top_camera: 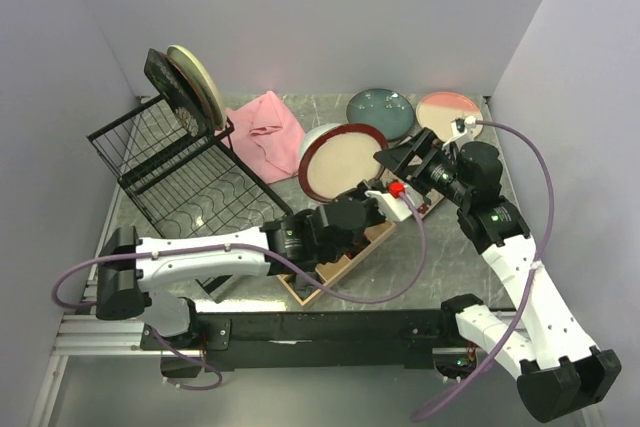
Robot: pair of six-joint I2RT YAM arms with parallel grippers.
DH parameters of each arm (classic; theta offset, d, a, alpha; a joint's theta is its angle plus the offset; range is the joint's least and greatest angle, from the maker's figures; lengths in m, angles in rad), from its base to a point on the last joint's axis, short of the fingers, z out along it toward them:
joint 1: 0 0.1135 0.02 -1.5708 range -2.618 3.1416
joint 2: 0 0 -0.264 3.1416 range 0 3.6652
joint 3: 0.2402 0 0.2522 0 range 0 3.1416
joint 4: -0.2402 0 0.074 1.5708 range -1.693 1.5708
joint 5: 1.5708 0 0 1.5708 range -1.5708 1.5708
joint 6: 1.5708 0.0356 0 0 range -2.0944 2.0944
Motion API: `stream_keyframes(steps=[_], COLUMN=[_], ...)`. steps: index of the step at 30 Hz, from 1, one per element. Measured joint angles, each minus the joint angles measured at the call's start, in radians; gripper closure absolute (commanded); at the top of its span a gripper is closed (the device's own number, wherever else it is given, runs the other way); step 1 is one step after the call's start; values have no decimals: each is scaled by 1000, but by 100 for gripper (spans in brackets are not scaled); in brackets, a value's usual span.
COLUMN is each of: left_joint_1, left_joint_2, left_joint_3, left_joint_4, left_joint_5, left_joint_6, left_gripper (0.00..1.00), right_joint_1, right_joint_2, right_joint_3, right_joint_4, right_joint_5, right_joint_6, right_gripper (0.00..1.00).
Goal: Unload the plates from the dish rack
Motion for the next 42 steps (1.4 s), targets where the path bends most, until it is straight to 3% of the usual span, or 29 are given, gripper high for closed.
stream_keyframes(steps=[4,7,9,12,13,15,17,19,20,22,27,29,35,42], left_joint_1=[-21,-35,-41,-45,-45,-47,-49,-50,-50,-49,-49,-49,-50,-35], left_joint_2=[48,90,117,139,140,142,142,142,143,143,143,143,140,44], left_joint_3=[0,0,-3,-21,-27,-56,-73,-82,-82,-82,-83,-83,-82,-82], left_joint_4=[45,72,84,101,103,119,126,126,126,121,144,143,97,-6], left_joint_5=[-34,-60,-72,-88,-87,-94,-95,-93,-95,-97,-89,-77,-1,253], left_joint_6=[48,85,104,119,120,128,133,133,126,124,80,49,-76,-304], left_gripper=[99,99,99,99,99,99,96,85,71,61,14,0,1,1], right_joint_1=[0,0,0,0,-2,-3,-3,-2,-3,-4,-11,-21,-78,-262], right_joint_2=[26,39,42,46,50,56,59,60,60,60,67,79,111,79], right_joint_3=[-32,-62,-88,-115,-126,-145,-163,-180,-188,-211,-277,-287,-293,-335], right_joint_4=[23,50,65,74,74,95,107,121,134,172,220,232,307,360], right_joint_5=[-31,-49,-59,-56,-60,-67,-72,-77,-81,-91,-95,-100,-106,-142], right_joint_6=[0,0,4,12,31,55,60,71,82,97,112,119,139,150], right_gripper=[18,46,56,77,89,100,100,100,100,100,100,100,100,100])
